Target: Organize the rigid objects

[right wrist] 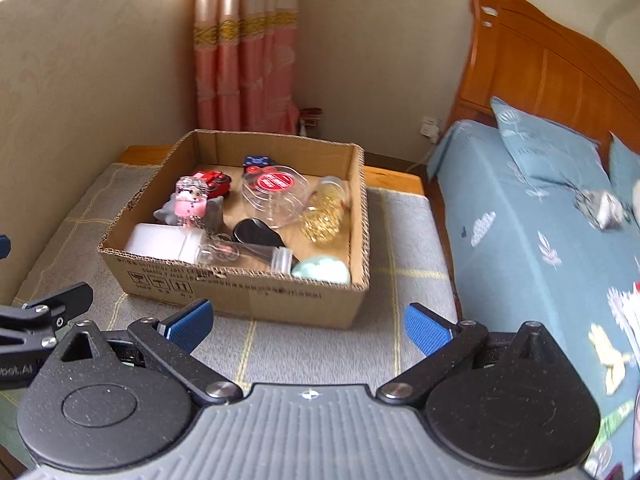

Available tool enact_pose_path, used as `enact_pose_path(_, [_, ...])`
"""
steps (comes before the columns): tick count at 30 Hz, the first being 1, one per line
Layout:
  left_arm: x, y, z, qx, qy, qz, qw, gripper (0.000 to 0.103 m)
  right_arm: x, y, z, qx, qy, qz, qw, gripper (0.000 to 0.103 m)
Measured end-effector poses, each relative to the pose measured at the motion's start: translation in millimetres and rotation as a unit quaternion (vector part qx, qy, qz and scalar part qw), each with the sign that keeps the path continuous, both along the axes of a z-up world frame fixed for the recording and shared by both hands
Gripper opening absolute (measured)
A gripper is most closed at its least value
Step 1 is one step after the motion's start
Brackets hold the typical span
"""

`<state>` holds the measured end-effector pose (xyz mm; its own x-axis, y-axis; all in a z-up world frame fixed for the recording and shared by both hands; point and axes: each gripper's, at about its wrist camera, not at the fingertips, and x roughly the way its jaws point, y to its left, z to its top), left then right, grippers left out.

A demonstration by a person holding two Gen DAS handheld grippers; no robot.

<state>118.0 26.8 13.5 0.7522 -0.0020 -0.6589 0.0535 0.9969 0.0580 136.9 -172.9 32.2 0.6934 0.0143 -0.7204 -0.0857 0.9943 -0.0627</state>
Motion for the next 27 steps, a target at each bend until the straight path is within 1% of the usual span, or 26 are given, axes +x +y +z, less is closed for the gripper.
enact_pose_path(4, [-6, -5, 2, -0.013, 0.01, 0.003, 0.9999, 0.102, -18, -4, 1, 0.02, -0.006, -0.014, 1.0, 0.103])
enact_pose_path(8, [-12, -9, 8, -0.004, 0.003, 0.011, 0.9999, 0.102, -29, -4, 5, 0.015, -0.017, -0.017, 1.0, 0.103])
enact_pose_path(15, [-20, -9, 17, 0.003, -0.004, 0.018, 0.9998, 0.102, -33, -5, 10, 0.023, -0.026, -0.019, 0.999, 0.103])
enact_pose_path(27, [-20, -10, 19, 0.002, -0.003, 0.027, 0.9996, 0.102, -35, -5, 13, 0.025, -0.027, -0.018, 0.999, 0.103])
